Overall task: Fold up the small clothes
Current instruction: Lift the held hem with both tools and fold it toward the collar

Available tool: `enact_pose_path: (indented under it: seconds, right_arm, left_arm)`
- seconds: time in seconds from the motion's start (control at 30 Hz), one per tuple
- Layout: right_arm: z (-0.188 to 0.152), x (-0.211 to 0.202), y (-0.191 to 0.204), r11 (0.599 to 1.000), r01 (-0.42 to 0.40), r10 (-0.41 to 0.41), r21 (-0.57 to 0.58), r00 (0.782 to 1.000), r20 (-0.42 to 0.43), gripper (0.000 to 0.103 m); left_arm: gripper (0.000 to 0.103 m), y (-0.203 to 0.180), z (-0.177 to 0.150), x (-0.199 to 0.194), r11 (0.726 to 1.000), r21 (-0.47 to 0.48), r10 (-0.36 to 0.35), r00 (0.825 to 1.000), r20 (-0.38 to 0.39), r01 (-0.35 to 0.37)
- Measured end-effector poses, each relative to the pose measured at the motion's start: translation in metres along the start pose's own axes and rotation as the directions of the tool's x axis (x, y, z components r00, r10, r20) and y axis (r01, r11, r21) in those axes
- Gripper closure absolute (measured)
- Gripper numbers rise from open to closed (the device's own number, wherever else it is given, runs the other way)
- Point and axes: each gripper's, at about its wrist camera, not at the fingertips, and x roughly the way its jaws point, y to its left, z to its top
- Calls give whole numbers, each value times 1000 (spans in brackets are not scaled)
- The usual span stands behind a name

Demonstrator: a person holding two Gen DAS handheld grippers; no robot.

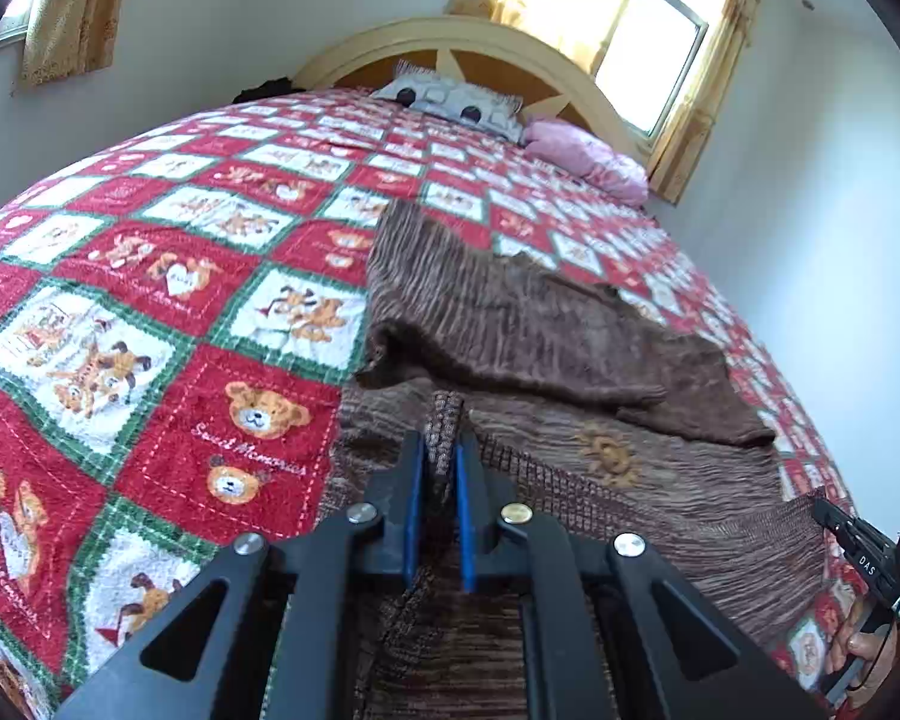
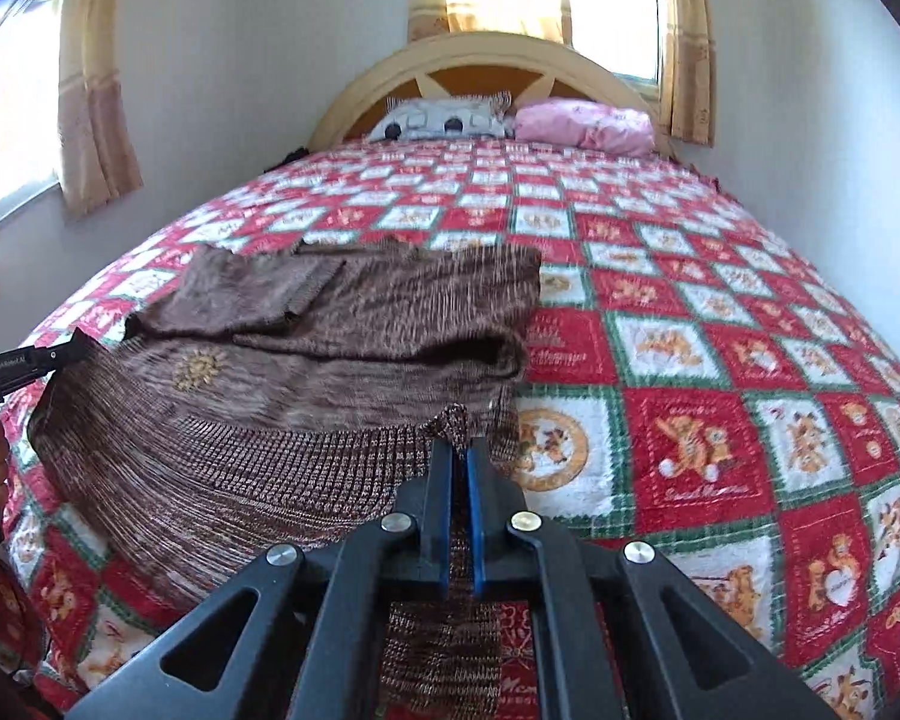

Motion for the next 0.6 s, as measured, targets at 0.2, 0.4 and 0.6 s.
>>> enact_pose_path:
  seconds: [0.2, 0.4, 0.6]
  right_arm:
    - [3, 12, -1, 1000, -13, 13, 3, 999, -41, 99]
    - [25, 9, -12, 996, -62, 62, 58, 998, -12, 99]
    - [44, 15, -6, 998, -51, 51, 23, 999, 13, 99]
  left_arm:
    - [92, 0, -1, 7, 1000, 1, 10, 1000, -22, -10]
    - [92, 1, 11, 6, 1000, -28, 4, 1000, -21, -4]
    - [92, -3, 31, 7, 999, -37, 5, 1000, 5, -5]
